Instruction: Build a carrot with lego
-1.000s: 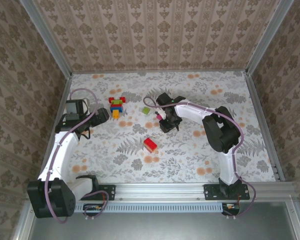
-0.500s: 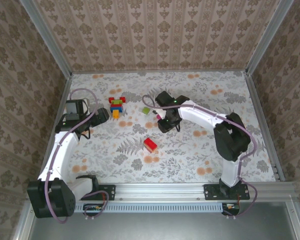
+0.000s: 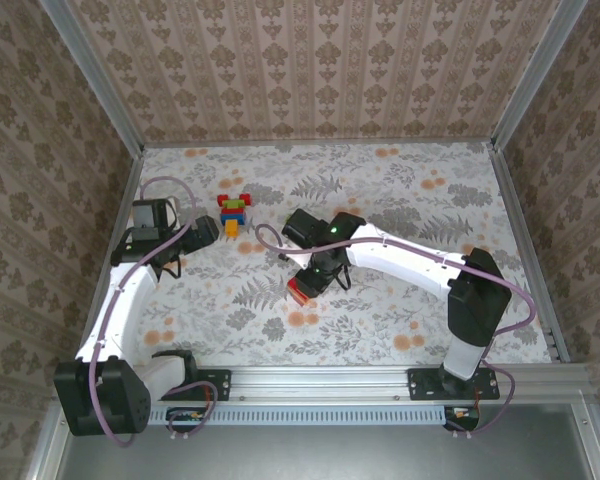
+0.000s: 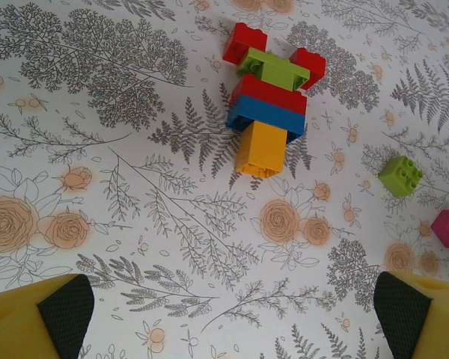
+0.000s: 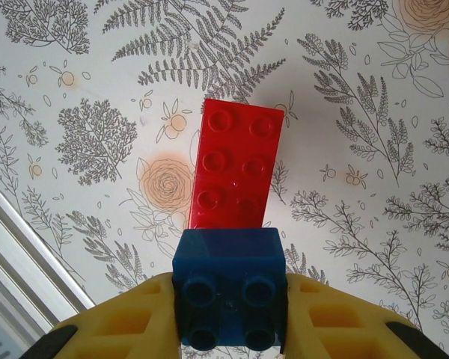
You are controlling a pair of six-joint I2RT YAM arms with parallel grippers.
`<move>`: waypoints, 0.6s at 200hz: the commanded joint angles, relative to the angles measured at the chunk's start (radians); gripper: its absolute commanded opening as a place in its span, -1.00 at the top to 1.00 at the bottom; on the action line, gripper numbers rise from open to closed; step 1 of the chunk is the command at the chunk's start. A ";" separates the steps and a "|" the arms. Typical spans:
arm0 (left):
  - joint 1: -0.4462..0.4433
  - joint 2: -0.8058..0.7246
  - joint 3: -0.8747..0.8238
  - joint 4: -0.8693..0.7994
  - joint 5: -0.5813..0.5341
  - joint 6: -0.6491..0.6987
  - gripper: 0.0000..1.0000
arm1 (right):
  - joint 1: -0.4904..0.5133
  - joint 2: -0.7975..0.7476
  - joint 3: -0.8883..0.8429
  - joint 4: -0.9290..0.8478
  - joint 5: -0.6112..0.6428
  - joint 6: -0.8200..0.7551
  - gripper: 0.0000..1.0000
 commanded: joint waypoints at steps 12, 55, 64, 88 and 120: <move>-0.006 0.002 0.022 -0.001 0.010 0.023 -1.00 | 0.012 0.015 0.050 -0.030 0.022 0.039 0.39; -0.006 0.002 0.021 -0.002 0.008 0.024 -1.00 | 0.011 0.066 0.085 -0.030 0.040 0.052 0.39; -0.005 0.003 0.021 -0.002 0.008 0.023 -1.00 | 0.013 0.076 0.088 -0.025 0.040 0.056 0.39; -0.006 0.002 0.021 0.000 0.009 0.024 -1.00 | 0.016 0.094 0.092 -0.016 0.041 0.066 0.39; -0.005 0.003 0.020 -0.001 0.008 0.023 -1.00 | 0.019 0.106 0.093 -0.003 0.042 0.077 0.40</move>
